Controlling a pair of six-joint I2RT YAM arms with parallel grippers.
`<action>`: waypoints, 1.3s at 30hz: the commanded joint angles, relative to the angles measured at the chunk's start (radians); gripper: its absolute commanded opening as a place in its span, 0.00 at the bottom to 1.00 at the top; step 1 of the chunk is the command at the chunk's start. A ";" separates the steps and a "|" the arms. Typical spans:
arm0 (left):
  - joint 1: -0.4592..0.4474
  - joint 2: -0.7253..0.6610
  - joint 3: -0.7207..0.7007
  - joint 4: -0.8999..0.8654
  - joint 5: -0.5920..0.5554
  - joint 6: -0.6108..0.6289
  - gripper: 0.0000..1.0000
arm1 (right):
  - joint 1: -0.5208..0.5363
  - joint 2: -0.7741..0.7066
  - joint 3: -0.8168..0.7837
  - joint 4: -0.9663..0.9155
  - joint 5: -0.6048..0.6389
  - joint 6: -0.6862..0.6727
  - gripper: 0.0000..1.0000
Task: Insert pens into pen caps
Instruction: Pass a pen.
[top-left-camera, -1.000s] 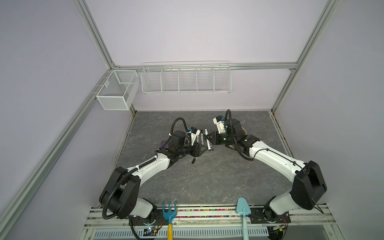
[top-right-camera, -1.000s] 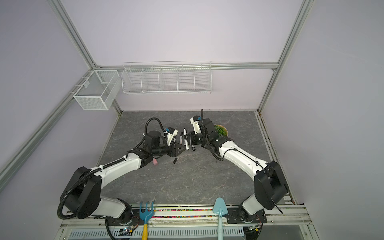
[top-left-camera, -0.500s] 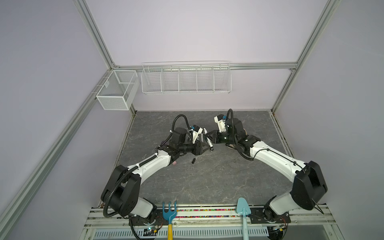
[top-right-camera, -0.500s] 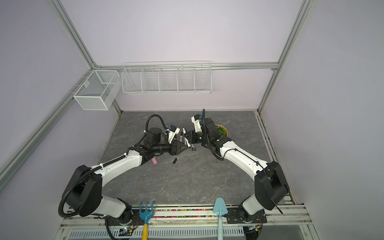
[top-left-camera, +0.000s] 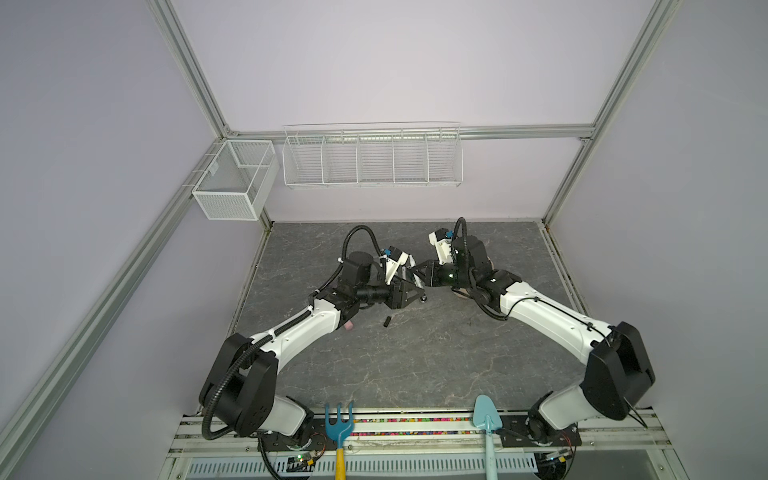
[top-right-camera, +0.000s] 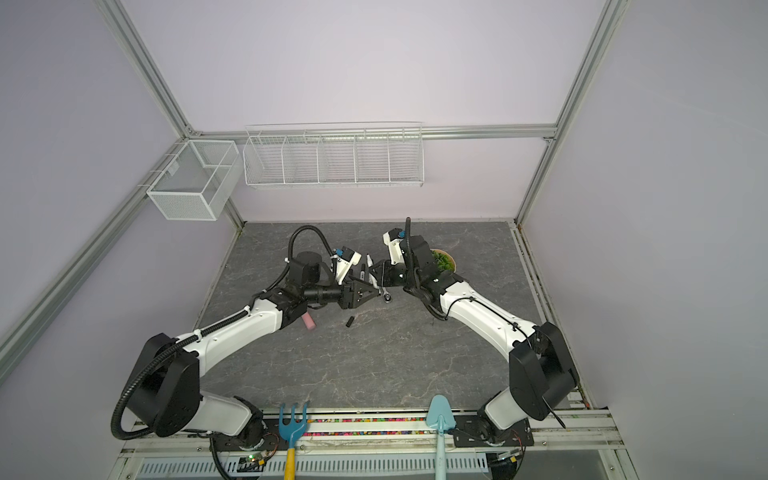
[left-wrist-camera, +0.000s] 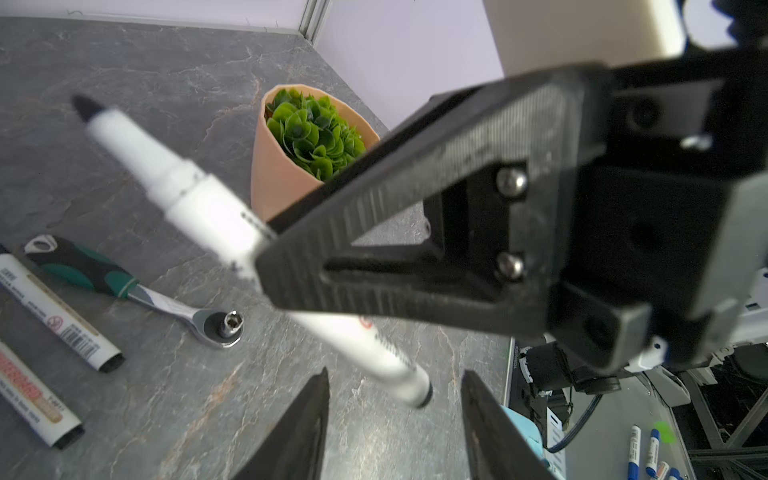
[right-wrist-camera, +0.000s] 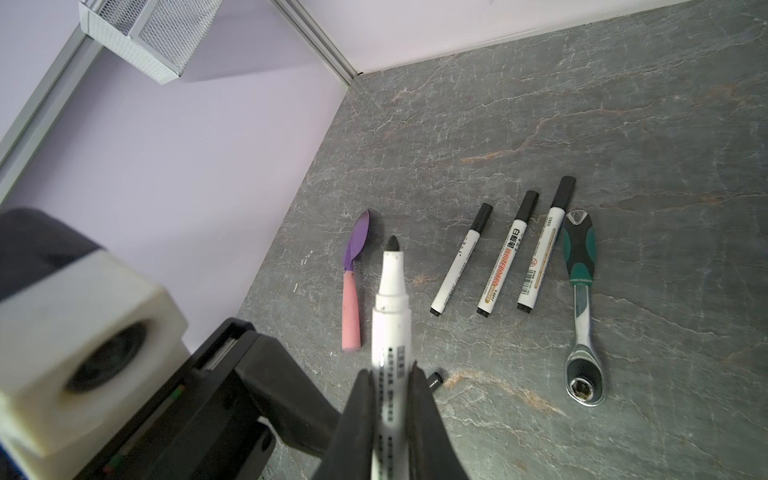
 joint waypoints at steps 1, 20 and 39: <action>-0.005 0.055 0.044 0.083 0.022 -0.043 0.50 | -0.006 -0.036 -0.013 0.005 0.009 -0.001 0.07; -0.020 0.078 0.057 0.066 0.031 0.003 0.00 | -0.014 -0.051 -0.018 0.012 0.027 0.035 0.30; -0.046 0.039 0.059 0.016 -0.032 0.043 0.31 | -0.026 -0.036 -0.015 0.037 -0.045 0.046 0.07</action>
